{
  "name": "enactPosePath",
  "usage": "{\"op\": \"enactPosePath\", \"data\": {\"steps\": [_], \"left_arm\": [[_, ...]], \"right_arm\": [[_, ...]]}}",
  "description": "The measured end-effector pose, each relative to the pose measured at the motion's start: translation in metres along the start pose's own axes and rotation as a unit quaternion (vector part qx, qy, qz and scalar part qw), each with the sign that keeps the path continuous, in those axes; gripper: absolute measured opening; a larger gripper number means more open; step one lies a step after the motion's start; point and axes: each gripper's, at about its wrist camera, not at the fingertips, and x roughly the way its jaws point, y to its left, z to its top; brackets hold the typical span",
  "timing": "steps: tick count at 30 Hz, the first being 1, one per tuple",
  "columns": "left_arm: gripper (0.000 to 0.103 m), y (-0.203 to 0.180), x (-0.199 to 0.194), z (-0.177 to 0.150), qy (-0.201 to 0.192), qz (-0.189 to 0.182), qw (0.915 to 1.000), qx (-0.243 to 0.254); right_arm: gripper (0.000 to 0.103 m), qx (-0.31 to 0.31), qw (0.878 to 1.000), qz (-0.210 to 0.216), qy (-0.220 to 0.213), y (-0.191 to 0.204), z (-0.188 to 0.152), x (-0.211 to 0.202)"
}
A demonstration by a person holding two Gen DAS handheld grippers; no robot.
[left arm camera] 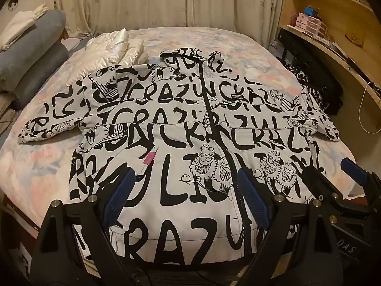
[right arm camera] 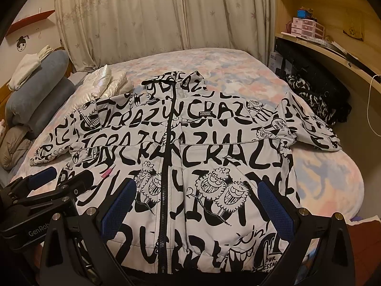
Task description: Fold large clothes
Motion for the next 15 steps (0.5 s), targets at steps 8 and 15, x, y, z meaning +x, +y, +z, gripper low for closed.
{"op": "enactPosePath", "data": {"steps": [8, 15], "left_arm": [[0.086, -0.0017, 0.0003, 0.0, 0.0, 0.0, 1.0, 0.0], [0.087, -0.0013, 0.0011, 0.0038, -0.001, -0.002, 1.0, 0.005]], "right_arm": [[0.103, 0.0, 1.0, 0.0, 0.0, -0.0013, 0.0012, 0.0004], [0.103, 0.0, 1.0, 0.001, 0.001, -0.0014, 0.0026, -0.001]]}}
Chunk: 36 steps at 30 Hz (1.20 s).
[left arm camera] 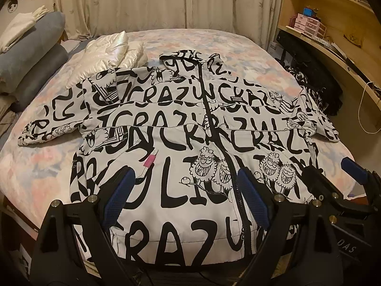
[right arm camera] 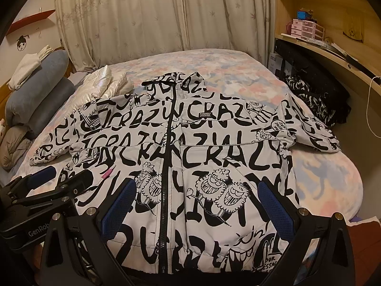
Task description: Fold large clothes
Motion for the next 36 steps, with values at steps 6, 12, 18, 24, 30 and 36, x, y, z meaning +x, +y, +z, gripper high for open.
{"op": "enactPosePath", "data": {"steps": [6, 12, 18, 24, 30, 36], "left_arm": [[0.087, 0.0, 0.007, 0.021, 0.0, -0.009, 0.9998, 0.019], [0.087, -0.027, 0.012, 0.055, -0.008, -0.044, 0.9982, 0.039], [0.087, -0.059, 0.013, 0.107, -0.062, -0.053, 0.9949, 0.058], [0.087, -0.114, 0.023, 0.15, -0.117, -0.045, 0.9857, 0.112], [0.087, -0.172, 0.06, 0.184, -0.113, -0.072, 0.9827, 0.128], [0.087, -0.225, 0.126, 0.199, -0.084, -0.097, 0.983, 0.131]], "right_arm": [[0.103, -0.006, 1.0, -0.008, -0.01, -0.003, 0.005, 0.002], [0.103, -0.011, 0.999, -0.02, -0.022, -0.022, 0.041, -0.002], [0.103, -0.016, 0.996, -0.078, -0.051, -0.057, 0.091, -0.005], [0.103, 0.001, 0.985, -0.157, -0.065, -0.123, 0.139, 0.003], [0.103, 0.047, 0.978, -0.196, -0.051, -0.216, 0.171, 0.021], [0.103, 0.146, 0.973, -0.18, 0.003, -0.342, 0.17, 0.075]]}}
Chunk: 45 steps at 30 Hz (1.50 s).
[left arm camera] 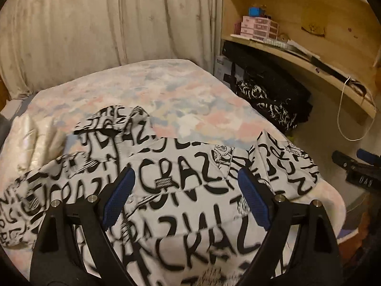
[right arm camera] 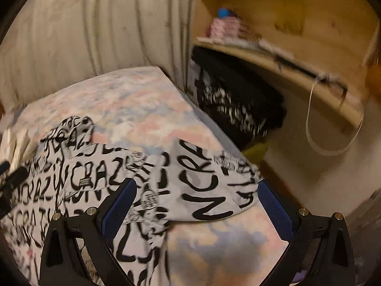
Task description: Fold large clothes
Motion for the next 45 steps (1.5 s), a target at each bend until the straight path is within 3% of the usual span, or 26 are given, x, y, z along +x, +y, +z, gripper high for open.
{"op": "enactPosePath", "data": {"steps": [5, 7, 10, 17, 21, 23, 24, 25, 26, 28, 34, 37, 40, 45], "left_arm": [[0.087, -0.023, 0.069, -0.012, 0.018, 0.006, 0.9998, -0.003], [0.087, -0.03, 0.093, -0.019, 0.025, 0.004, 0.9997, -0.006], [0.087, -0.042, 0.13, -0.032, 0.038, 0.008, 0.9992, 0.0], [0.087, -0.053, 0.188, -0.057, 0.085, -0.02, 0.9955, -0.037], [0.087, -0.058, 0.199, -0.061, 0.1, -0.017, 0.9943, -0.03], [0.086, -0.06, 0.203, -0.062, 0.114, -0.011, 0.9932, -0.024], [0.082, -0.058, 0.201, -0.061, 0.116, -0.009, 0.9929, -0.022], [0.078, -0.058, 0.199, -0.062, 0.114, -0.004, 0.9932, -0.02], [0.069, -0.055, 0.196, -0.059, 0.112, 0.0, 0.9935, -0.02], [0.059, -0.047, 0.188, -0.055, 0.108, 0.006, 0.9938, -0.025], [0.052, -0.005, 0.146, -0.04, 0.082, 0.02, 0.9954, -0.045], [0.052, 0.026, 0.121, -0.033, 0.074, 0.027, 0.9952, -0.059], [0.052, 0.065, 0.098, -0.03, 0.072, 0.04, 0.9924, -0.092], [0.053, 0.138, 0.062, -0.04, 0.056, 0.055, 0.9879, -0.134]], "right_arm": [[0.102, 0.108, 0.992, 0.004, 0.071, -0.091, -0.001, 0.088], [0.087, 0.152, 0.983, 0.023, 0.098, -0.122, -0.009, 0.116], [0.078, 0.235, 0.958, 0.055, 0.158, -0.165, -0.029, 0.162], [0.078, 0.31, 0.932, 0.075, 0.174, -0.212, -0.051, 0.221], [0.075, 0.32, 0.933, 0.065, 0.153, -0.221, -0.052, 0.234], [0.058, 0.315, 0.937, 0.05, 0.143, -0.218, -0.05, 0.237], [0.044, 0.309, 0.939, 0.041, 0.142, -0.216, -0.049, 0.24], [0.032, 0.304, 0.942, 0.031, 0.141, -0.202, -0.05, 0.24], [0.029, 0.299, 0.944, 0.023, 0.138, -0.18, -0.054, 0.235], [0.012, 0.286, 0.951, 0.012, 0.115, -0.171, -0.048, 0.221], [0.006, 0.205, 0.978, 0.031, -0.012, -0.123, 0.004, 0.137], [0.006, 0.147, 0.983, 0.083, -0.074, -0.07, 0.035, 0.08], [0.006, 0.08, 0.98, 0.146, -0.109, -0.005, 0.051, 0.034], [0.006, -0.027, 0.964, 0.244, -0.103, 0.115, 0.044, 0.004]]}}
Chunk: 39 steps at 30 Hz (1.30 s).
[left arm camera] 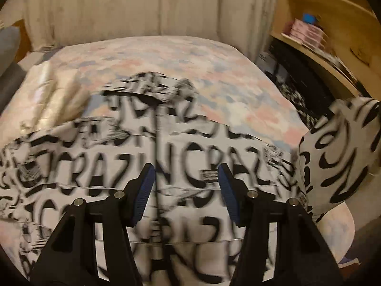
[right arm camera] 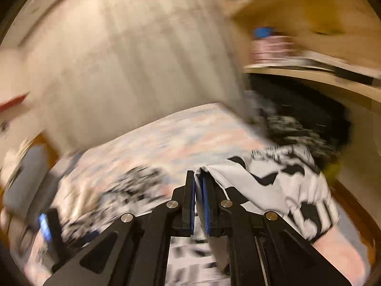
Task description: Fold large clothes
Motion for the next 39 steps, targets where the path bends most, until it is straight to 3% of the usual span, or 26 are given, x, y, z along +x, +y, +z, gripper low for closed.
{"op": "enactPosePath", "data": {"steps": [4, 8, 9, 10, 12, 15, 19, 21, 29, 34, 39], "left_arm": [[0.053, 0.06, -0.007, -0.012, 0.005, -0.002, 0.9996, -0.029], [0.053, 0.094, 0.004, -0.039, 0.034, -0.021, 0.9989, -0.025], [0.054, 0.102, 0.008, -0.048, 0.047, -0.033, 0.9981, -0.025], [0.054, 0.105, 0.013, -0.054, 0.057, -0.04, 0.9972, -0.024], [0.054, 0.114, 0.021, -0.068, 0.079, -0.062, 0.9946, -0.027], [0.054, 0.113, 0.029, -0.08, 0.095, -0.088, 0.9912, -0.026], [0.054, 0.094, 0.037, -0.082, 0.096, -0.115, 0.9887, -0.006], [0.054, 0.078, 0.043, -0.079, 0.096, -0.128, 0.987, 0.013], [0.054, 0.013, 0.078, -0.066, 0.11, -0.135, 0.9781, 0.114], [0.054, -0.027, 0.073, -0.082, 0.091, -0.136, 0.9588, 0.232], [0.054, -0.069, 0.068, -0.113, 0.073, -0.141, 0.9223, 0.352]], "right_arm": [[0.006, -0.067, 0.995, 0.041, 0.056, 0.083, -0.047, 0.049], [0.008, -0.129, 0.982, 0.036, 0.131, 0.136, -0.12, 0.104], [0.015, -0.143, 0.978, 0.029, 0.15, 0.144, -0.142, 0.111], [0.031, -0.156, 0.972, 0.023, 0.172, 0.15, -0.164, 0.119], [0.054, -0.17, 0.966, 0.013, 0.197, 0.151, -0.199, 0.125], [0.058, -0.163, 0.963, 0.028, 0.215, 0.145, -0.228, 0.119], [0.058, -0.132, 0.969, 0.042, 0.204, 0.113, -0.225, 0.099], [0.058, -0.125, 0.972, 0.039, 0.193, 0.102, -0.207, 0.079], [0.058, -0.074, 0.979, -0.033, 0.186, 0.02, -0.159, 0.048], [0.058, -0.039, 0.978, -0.073, 0.192, -0.036, -0.151, 0.046], [0.058, -0.011, 0.976, -0.085, 0.201, -0.071, -0.158, 0.054]]}}
